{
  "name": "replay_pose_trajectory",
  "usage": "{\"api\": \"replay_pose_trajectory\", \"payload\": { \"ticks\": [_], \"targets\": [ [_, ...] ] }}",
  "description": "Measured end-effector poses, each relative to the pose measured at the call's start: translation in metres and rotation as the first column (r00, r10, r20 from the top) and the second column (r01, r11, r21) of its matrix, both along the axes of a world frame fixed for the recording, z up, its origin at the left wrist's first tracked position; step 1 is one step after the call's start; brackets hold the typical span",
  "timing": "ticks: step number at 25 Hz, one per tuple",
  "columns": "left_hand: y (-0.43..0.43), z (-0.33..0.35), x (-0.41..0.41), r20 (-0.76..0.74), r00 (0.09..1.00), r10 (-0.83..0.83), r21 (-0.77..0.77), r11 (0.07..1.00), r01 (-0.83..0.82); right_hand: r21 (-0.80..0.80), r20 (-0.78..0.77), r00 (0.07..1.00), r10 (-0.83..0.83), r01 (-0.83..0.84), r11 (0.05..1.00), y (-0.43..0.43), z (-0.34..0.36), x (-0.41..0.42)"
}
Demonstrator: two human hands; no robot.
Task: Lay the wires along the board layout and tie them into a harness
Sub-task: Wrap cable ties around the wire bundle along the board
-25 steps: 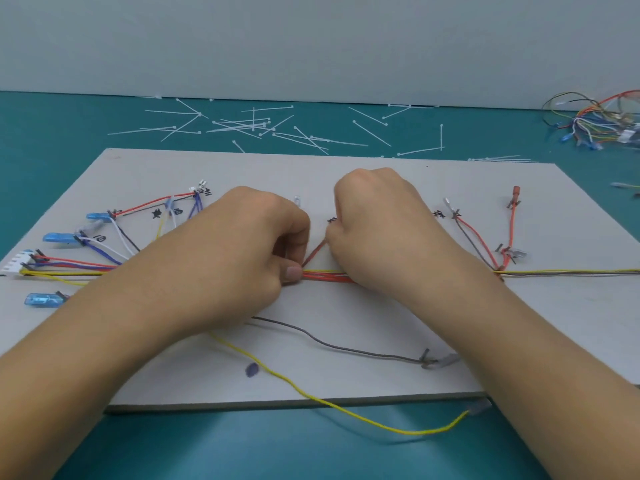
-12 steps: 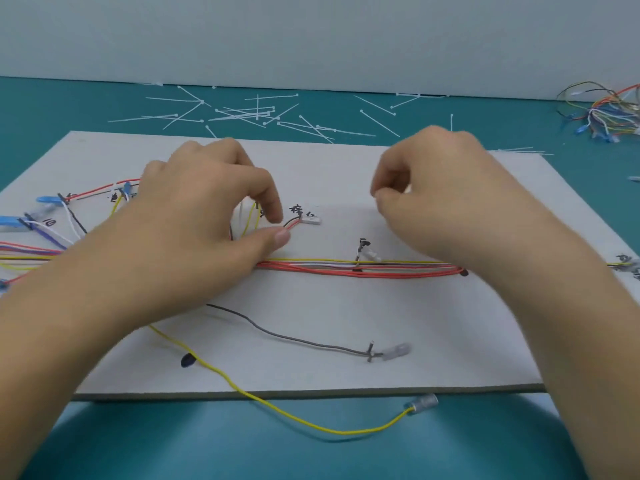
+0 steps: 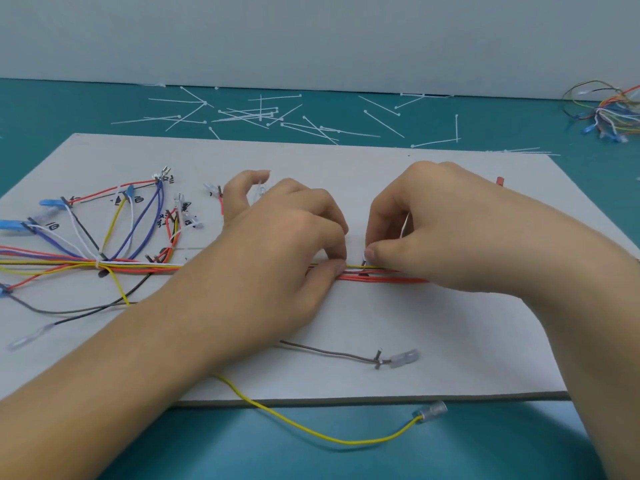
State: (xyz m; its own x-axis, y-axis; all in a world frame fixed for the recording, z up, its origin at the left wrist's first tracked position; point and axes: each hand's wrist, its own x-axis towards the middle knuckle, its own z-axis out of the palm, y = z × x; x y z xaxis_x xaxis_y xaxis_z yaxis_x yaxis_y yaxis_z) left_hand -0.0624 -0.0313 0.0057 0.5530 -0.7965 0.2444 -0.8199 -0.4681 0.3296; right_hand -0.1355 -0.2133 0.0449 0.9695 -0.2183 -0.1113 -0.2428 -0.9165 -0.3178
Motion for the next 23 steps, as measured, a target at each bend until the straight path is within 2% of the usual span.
{"api": "replay_pose_trajectory", "payload": {
  "ticks": [4,8,12,14,16,17,21,23],
  "targets": [
    [0.0,-0.002,-0.003,0.048,0.999,0.007,-0.043,0.999,-0.005,0.01,-0.017,1.0,0.011,-0.011,1.0,-0.004,-0.004,0.002],
    [0.0,-0.005,0.003,0.077,0.995,-0.067,-0.14,0.987,0.077,0.057,-0.026,1.0,0.009,-0.007,0.998,-0.006,-0.005,0.005],
    [0.001,-0.008,0.008,-0.056,0.988,-0.141,-0.165,0.978,0.13,0.271,-0.092,0.996,0.013,0.012,0.962,-0.013,0.001,0.006],
    [0.003,-0.01,0.011,-0.112,0.981,-0.158,-0.181,0.974,0.136,0.344,0.045,0.997,-0.063,0.044,0.938,-0.019,0.0,0.014],
    [0.003,-0.013,0.013,-0.13,0.978,-0.16,-0.18,0.974,0.136,0.361,0.237,0.947,-0.217,0.121,0.925,-0.024,-0.006,0.032],
    [0.003,-0.013,0.013,-0.14,0.977,-0.162,-0.182,0.974,0.136,0.369,0.282,0.923,-0.263,0.149,0.917,-0.025,-0.01,0.043],
    [0.003,-0.013,0.012,-0.185,0.969,-0.166,-0.191,0.973,0.13,0.419,0.395,0.842,-0.368,0.191,0.888,-0.047,-0.025,0.102],
    [0.003,-0.013,0.013,-0.197,0.967,-0.161,-0.197,0.973,0.122,0.395,0.38,0.844,-0.379,0.222,0.891,-0.065,-0.028,0.137]
  ]
}}
